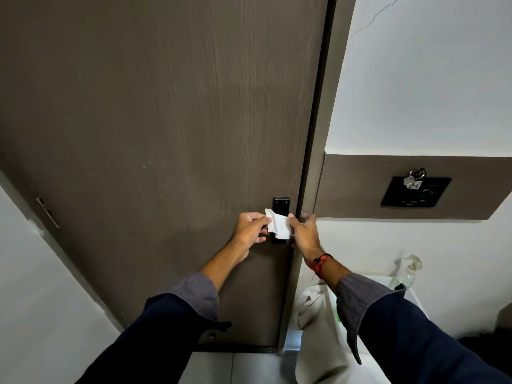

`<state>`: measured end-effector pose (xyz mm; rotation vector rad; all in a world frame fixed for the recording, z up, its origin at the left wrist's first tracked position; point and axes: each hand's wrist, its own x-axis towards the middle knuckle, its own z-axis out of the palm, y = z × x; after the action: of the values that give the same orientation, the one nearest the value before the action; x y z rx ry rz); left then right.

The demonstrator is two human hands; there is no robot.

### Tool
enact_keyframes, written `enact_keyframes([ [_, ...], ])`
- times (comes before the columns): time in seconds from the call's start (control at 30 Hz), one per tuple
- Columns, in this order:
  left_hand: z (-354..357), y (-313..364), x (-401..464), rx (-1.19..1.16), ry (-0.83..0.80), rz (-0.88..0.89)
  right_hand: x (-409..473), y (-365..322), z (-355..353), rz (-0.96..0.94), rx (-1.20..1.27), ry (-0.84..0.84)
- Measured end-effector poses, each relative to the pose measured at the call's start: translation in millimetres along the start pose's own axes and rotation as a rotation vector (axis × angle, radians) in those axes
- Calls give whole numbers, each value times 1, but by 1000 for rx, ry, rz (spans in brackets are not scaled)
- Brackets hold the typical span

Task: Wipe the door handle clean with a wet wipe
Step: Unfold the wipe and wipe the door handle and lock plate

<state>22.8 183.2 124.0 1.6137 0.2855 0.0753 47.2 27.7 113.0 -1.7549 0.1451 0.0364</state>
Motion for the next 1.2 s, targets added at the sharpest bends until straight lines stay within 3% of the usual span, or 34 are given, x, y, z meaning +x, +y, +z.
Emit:
enact_keyframes([
  [0.07, -1, 0, 3, 71, 11, 33, 1, -2, 3, -205, -86, 93],
  [0.2, -4, 1, 9, 266, -38, 126, 2, -4, 9, -220, -138, -310],
  [0.37, -31, 14, 28, 864, -157, 221, 24, 4, 1, -251, -326, -83],
  [0.5, -56, 18, 36, 1151, -368, 133, 35, 12, 1, -149, -485, -202],
  [0.57, -56, 15, 38, 1220, -372, 107, 34, 21, 7, -124, -534, -216],
  [0.67, -48, 7, 38, 1333, -223, 142, 34, 26, 15, -159, -515, -161],
  [0.8, -36, -1, 49, 1515, 190, 332, 45, 8, 27, -219, -492, -105],
  [0.9, -19, -24, 46, 1460, 476, 438, 52, -5, 38, -229, -510, -60],
  [1.0, 8, -74, 37, 1357, 456, 699, 59, -2, 43, -244, -575, -49],
  [1.07, 22, -95, 36, 1333, 368, 709, 59, 1, 43, -328, -646, -70],
  [1.2, 28, -99, 41, 1298, 406, 657, 59, 3, 20, -798, -872, 45],
])
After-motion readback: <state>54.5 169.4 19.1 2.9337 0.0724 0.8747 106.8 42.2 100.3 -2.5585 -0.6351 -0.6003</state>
